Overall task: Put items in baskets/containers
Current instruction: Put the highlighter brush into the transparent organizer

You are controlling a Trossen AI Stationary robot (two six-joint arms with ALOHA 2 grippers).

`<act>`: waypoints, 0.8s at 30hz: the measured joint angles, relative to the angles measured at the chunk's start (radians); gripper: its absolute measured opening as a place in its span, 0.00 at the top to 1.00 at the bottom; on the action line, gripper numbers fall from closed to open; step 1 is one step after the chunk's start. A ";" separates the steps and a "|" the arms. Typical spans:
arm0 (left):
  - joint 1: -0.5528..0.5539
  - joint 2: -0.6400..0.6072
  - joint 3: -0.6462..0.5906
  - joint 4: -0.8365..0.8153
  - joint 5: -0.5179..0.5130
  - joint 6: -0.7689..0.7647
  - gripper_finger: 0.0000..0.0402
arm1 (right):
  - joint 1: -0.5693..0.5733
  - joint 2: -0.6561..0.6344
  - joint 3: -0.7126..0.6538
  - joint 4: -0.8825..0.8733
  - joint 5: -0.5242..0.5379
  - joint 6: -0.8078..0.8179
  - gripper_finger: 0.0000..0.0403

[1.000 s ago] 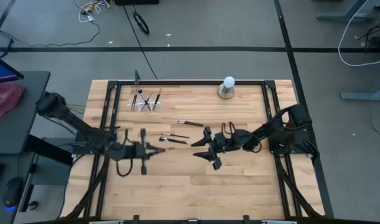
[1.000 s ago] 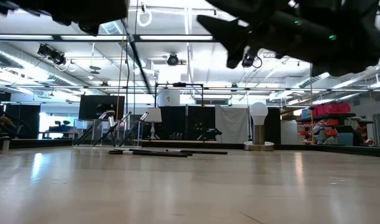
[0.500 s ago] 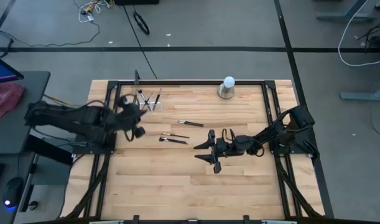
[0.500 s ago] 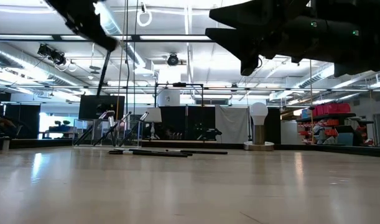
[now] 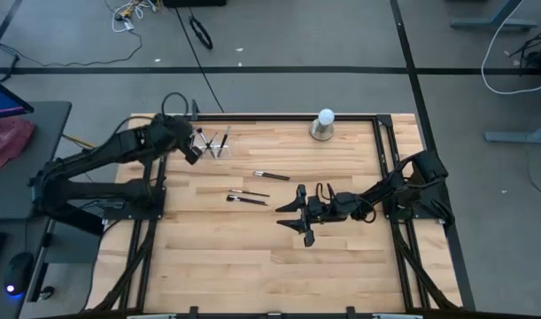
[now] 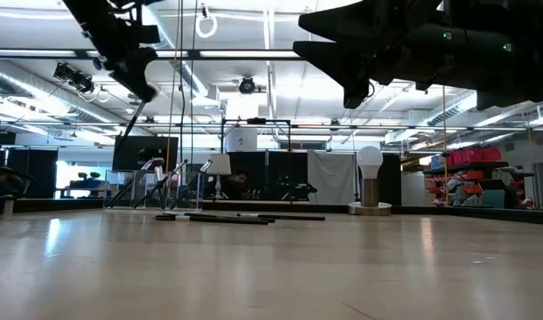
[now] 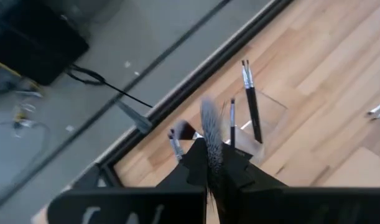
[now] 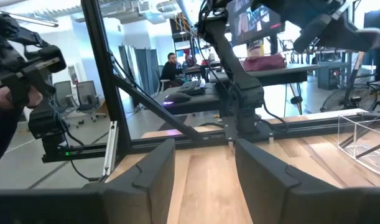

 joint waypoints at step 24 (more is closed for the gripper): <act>0.411 0.001 -0.249 0.276 0.334 0.065 0.98 | 0.000 0.000 0.000 -0.001 0.000 0.004 0.58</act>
